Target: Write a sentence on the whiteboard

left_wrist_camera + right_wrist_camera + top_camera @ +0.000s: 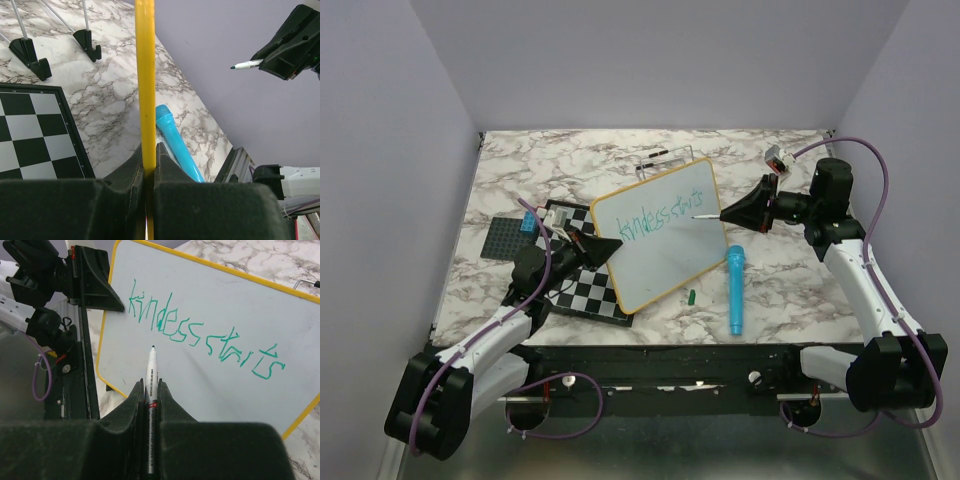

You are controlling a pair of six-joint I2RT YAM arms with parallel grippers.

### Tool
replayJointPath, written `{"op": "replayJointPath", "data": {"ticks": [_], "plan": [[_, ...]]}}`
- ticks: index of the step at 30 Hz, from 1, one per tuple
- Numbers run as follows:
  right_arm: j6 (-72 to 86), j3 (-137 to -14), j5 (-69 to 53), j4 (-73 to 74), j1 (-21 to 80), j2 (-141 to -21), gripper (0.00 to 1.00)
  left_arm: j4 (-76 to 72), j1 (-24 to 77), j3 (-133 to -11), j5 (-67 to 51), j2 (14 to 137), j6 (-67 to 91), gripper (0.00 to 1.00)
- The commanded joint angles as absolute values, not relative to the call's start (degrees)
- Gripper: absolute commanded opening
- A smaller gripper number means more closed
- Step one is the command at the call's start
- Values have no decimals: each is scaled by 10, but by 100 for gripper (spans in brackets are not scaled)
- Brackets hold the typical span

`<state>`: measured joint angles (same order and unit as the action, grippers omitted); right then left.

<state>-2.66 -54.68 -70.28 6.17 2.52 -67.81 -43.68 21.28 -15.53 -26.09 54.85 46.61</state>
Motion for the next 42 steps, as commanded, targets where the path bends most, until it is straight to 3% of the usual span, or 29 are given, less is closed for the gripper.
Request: {"op": "replayJointPath", "data": {"ticks": [1,18,31,42], "plan": [[-42,-542,-718,74,23,-681,1,-512,221,-156,-247,535,468,0],[-71,-548,-663,101,38,-688,1,-515,224,-159,-243,537,474,0],[-160,-554,-599,138,199,-714,1,-522,229,-161,-224,547,484,0],[-199,-562,-590,166,205,-701,1,-523,229,-150,-203,545,495,0]]}}
